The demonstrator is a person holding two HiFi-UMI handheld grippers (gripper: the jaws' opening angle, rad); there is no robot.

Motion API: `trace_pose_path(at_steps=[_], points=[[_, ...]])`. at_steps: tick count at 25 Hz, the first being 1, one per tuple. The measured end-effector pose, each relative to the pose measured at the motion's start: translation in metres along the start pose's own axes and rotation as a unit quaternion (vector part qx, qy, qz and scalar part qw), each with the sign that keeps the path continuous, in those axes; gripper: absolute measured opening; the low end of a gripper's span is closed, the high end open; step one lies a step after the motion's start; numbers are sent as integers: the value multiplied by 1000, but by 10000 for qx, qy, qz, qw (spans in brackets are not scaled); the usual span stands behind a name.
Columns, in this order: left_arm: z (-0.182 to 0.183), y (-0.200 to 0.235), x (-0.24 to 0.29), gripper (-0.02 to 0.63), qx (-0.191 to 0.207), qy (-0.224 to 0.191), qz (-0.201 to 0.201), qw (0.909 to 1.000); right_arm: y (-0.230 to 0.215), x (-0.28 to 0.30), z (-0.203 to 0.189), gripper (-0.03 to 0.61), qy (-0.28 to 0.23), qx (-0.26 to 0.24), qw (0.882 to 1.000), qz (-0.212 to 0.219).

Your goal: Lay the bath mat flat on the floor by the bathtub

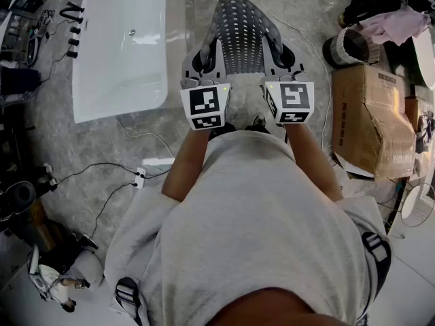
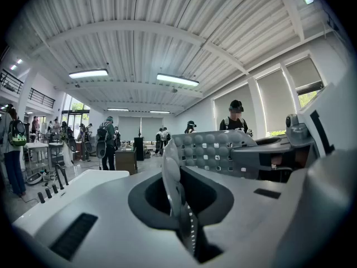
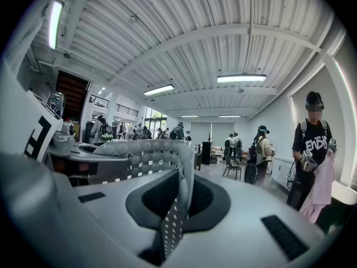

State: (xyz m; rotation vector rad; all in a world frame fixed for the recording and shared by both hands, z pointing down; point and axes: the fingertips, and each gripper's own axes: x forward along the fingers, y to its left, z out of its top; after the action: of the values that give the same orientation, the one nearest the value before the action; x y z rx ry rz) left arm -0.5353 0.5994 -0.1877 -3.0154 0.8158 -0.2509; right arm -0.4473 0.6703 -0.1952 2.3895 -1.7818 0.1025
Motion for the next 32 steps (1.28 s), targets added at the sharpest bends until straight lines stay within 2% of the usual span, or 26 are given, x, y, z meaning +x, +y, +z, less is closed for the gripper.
trace_pose_path(at_steps=[16,32], points=[[-27,9,-5,29,-205,301,-48,9993,8,3,-25,25,255,21,9997,6],[-49,44,-8,29,-320,413,-438,9977,43,20,-37,25,529,-93,9984,-147]])
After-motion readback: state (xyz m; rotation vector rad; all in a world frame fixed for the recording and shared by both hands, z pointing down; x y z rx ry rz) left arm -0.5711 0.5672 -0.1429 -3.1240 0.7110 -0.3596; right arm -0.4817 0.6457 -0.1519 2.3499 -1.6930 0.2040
